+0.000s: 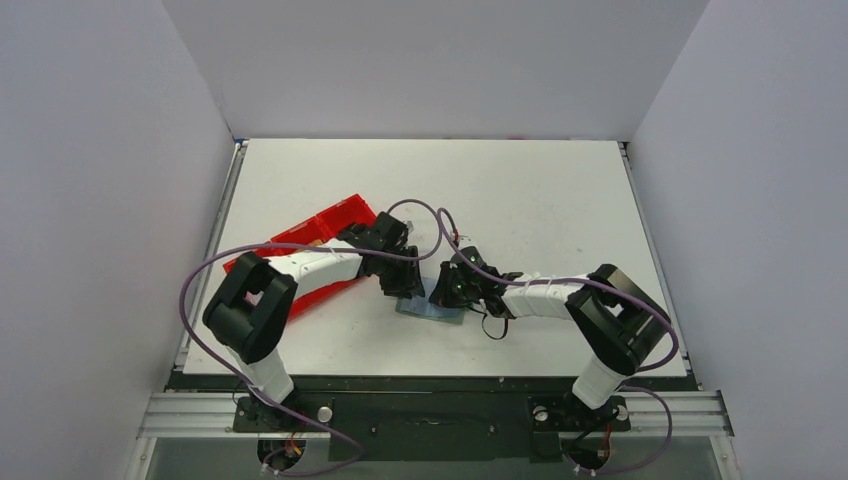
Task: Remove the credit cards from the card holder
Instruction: Remove the credit card from the card holder.
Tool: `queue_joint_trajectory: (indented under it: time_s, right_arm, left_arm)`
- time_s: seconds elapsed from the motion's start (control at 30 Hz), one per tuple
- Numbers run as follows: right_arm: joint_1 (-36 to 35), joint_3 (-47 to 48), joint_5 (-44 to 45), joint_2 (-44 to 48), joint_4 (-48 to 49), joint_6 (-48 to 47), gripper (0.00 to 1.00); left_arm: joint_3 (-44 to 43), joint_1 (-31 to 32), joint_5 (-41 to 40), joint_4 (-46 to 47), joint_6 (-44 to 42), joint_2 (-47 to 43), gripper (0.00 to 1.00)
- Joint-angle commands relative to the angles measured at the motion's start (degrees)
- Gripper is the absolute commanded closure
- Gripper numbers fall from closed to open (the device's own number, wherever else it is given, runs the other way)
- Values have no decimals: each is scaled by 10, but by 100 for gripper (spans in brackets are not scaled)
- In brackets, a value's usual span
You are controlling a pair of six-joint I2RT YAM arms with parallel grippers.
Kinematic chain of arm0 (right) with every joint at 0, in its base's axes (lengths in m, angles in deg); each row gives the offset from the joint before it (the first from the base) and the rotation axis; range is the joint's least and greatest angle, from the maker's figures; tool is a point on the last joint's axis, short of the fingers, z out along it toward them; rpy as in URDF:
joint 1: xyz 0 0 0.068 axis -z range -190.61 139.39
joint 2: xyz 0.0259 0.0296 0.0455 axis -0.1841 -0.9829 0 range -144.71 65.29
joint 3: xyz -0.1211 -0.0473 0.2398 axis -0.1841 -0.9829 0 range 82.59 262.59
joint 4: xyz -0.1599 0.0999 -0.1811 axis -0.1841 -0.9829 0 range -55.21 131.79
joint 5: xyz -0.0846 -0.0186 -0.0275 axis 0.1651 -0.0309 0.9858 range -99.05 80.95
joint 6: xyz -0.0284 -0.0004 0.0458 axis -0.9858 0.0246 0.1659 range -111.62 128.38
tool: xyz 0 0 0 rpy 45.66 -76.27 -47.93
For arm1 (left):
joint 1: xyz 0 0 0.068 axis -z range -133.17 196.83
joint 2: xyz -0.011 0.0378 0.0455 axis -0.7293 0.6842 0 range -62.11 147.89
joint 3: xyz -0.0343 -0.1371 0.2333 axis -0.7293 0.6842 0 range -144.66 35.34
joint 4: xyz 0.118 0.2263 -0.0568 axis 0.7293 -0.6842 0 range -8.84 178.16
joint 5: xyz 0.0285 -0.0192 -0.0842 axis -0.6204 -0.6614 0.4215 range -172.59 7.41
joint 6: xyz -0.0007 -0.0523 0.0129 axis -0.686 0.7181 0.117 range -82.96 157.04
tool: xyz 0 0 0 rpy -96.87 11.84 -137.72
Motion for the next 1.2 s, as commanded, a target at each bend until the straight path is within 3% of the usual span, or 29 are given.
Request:
queue_joint_trajectory:
  time_s: [0.0, 0.03, 0.1, 0.13, 0.2, 0.27, 0.57, 0.87, 1.17]
  right_arm:
    - [7, -18, 12, 8, -52, -18, 100]
    - [7, -18, 14, 10, -56, -17, 100]
    - [9, -18, 18, 20, -61, -16, 90]
    - [11, -19, 19, 30, -63, -16, 76]
    - [17, -19, 20, 51, -70, -15, 61]
    - [24, -20, 21, 73, -76, -16, 54]
    - [56, -10, 19, 127, -113, -29, 50]
    - [74, -15, 43, 186, -152, -19, 48]
    - [85, -37, 96, 294, -220, -8, 45]
  left_arm:
    - [-19, 3, 35, 48, -5, 23, 67]
    - [-19, 3, 37, 49, -3, 25, 70]
    - [-16, 3, 36, 52, 0, 28, 79]
    - [-13, 5, 32, 51, 2, 28, 86]
    - [-9, 10, 21, 46, 9, 23, 95]
    - [-2, 15, 6, 37, 22, 12, 100]
    - [48, 88, -84, 8, 135, -86, 100]
    - [-22, 122, -91, 13, 131, -17, 100]
    - [-88, 133, -63, 26, 105, 45, 72]
